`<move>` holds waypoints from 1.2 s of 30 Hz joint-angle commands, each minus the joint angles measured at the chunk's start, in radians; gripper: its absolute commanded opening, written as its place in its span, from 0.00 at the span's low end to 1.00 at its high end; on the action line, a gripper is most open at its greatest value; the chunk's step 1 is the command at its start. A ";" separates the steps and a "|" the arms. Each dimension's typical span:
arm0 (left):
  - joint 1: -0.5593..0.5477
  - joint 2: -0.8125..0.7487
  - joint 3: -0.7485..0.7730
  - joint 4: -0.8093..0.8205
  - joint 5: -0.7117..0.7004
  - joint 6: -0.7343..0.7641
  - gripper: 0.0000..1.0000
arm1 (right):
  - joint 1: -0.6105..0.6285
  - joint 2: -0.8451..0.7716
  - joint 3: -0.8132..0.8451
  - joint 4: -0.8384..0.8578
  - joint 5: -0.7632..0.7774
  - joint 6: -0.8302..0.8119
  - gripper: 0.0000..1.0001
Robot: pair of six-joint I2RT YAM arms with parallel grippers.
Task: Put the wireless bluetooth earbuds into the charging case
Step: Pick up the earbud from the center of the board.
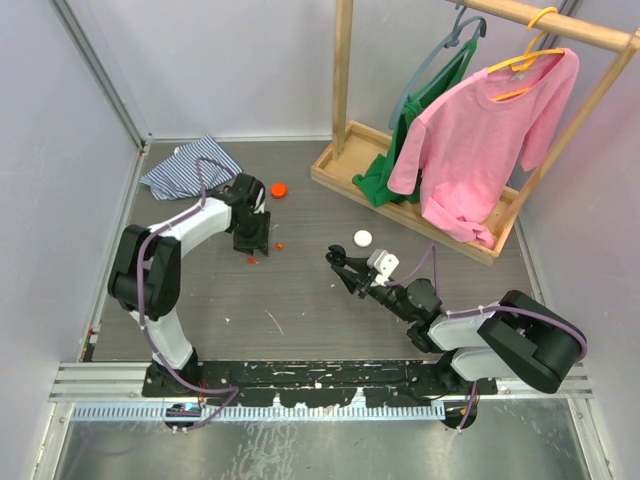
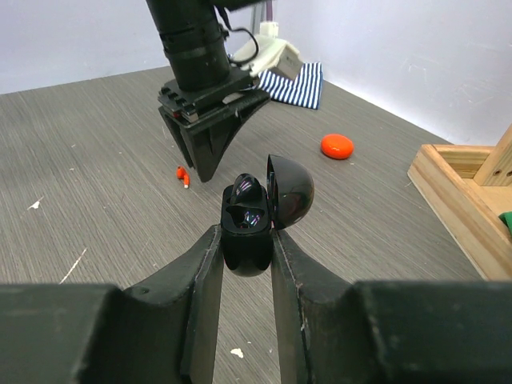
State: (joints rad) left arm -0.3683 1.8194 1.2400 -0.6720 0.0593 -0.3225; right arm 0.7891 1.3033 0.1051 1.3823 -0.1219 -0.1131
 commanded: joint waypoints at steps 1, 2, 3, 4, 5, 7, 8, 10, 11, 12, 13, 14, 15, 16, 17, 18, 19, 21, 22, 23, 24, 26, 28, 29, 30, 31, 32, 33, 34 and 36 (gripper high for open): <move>0.008 -0.123 -0.027 0.049 -0.046 -0.041 0.45 | -0.002 -0.005 0.031 0.052 -0.008 0.001 0.14; 0.014 -0.135 -0.040 0.063 -0.059 -0.052 0.44 | -0.001 -0.005 0.031 0.052 -0.008 0.001 0.14; 0.027 -0.145 -0.052 0.075 -0.070 -0.062 0.45 | -0.001 -0.004 0.031 0.052 -0.009 0.000 0.14; 0.036 -0.156 -0.063 0.087 -0.084 -0.070 0.45 | -0.001 -0.005 0.030 0.052 -0.009 0.001 0.14; 0.043 -0.160 -0.070 0.098 -0.101 -0.076 0.46 | -0.001 -0.004 0.030 0.053 -0.009 0.001 0.14; 0.059 -0.156 -0.077 0.109 -0.130 -0.082 0.46 | -0.001 -0.005 0.031 0.052 -0.009 0.000 0.14; 0.064 -0.150 -0.074 0.110 -0.143 -0.081 0.46 | -0.002 -0.005 0.031 0.052 -0.008 0.001 0.14; 0.071 -0.132 -0.069 0.114 -0.155 -0.078 0.47 | -0.002 -0.005 0.030 0.052 -0.008 0.000 0.13; 0.076 -0.124 -0.067 0.116 -0.162 -0.075 0.47 | -0.002 -0.005 0.030 0.052 -0.007 0.001 0.14; 0.078 -0.117 -0.064 0.119 -0.170 -0.073 0.47 | -0.002 -0.006 0.029 0.053 -0.007 0.000 0.14; 0.080 -0.110 -0.063 0.127 -0.174 -0.071 0.47 | -0.001 -0.005 0.030 0.052 -0.007 0.001 0.13; 0.084 -0.101 -0.061 0.130 -0.174 -0.069 0.47 | -0.002 -0.004 0.030 0.052 -0.007 0.001 0.14; 0.087 -0.092 -0.054 0.131 -0.174 -0.065 0.47 | -0.002 -0.004 0.030 0.052 -0.007 0.001 0.13; 0.088 -0.079 -0.049 0.130 -0.173 -0.061 0.47 | -0.001 -0.003 0.030 0.052 -0.006 0.001 0.14; 0.088 -0.071 -0.038 0.130 -0.175 -0.057 0.46 | -0.001 -0.003 0.031 0.051 -0.008 0.001 0.13; 0.090 -0.061 -0.032 0.131 -0.176 -0.054 0.46 | -0.001 -0.002 0.032 0.051 -0.008 0.001 0.14; 0.089 -0.052 -0.027 0.132 -0.178 -0.051 0.45 | -0.001 -0.001 0.031 0.051 -0.009 0.001 0.14; 0.091 -0.033 -0.011 0.128 -0.180 -0.047 0.42 | -0.002 0.000 0.031 0.050 -0.009 0.001 0.14; 0.091 -0.023 -0.004 0.126 -0.180 -0.045 0.41 | -0.002 0.001 0.033 0.050 -0.008 0.000 0.14; 0.092 -0.013 0.002 0.126 -0.180 -0.043 0.39 | -0.002 0.001 0.032 0.050 -0.008 0.001 0.14; 0.092 -0.006 0.006 0.126 -0.178 -0.041 0.37 | -0.001 0.001 0.032 0.050 -0.009 0.001 0.14; 0.092 0.006 0.016 0.125 -0.173 -0.037 0.37 | -0.002 0.001 0.031 0.049 -0.008 0.001 0.14; 0.092 0.017 0.022 0.125 -0.170 -0.033 0.36 | -0.002 0.001 0.033 0.049 -0.009 0.001 0.13; 0.091 0.022 0.025 0.123 -0.170 -0.030 0.35 | -0.001 0.001 0.034 0.050 -0.009 0.001 0.14; 0.092 0.027 0.029 0.120 -0.172 -0.027 0.35 | -0.001 0.002 0.034 0.049 -0.008 0.001 0.13; 0.092 0.033 0.033 0.120 -0.174 -0.024 0.35 | -0.001 0.002 0.034 0.049 -0.009 0.001 0.14; 0.092 0.038 0.037 0.117 -0.175 -0.022 0.34 | -0.001 0.003 0.033 0.048 -0.010 0.001 0.14; 0.091 0.044 0.042 0.113 -0.174 -0.021 0.34 | -0.001 0.003 0.033 0.047 -0.010 0.001 0.13; 0.092 0.049 0.047 0.108 -0.173 -0.021 0.33 | -0.002 0.003 0.034 0.048 -0.011 0.001 0.14; 0.091 0.054 0.052 0.098 -0.171 -0.018 0.32 | -0.002 0.002 0.033 0.048 -0.012 0.001 0.14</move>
State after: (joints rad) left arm -0.2817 1.8614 1.2491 -0.5762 -0.1013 -0.3557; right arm 0.7891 1.3033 0.1081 1.3815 -0.1234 -0.1112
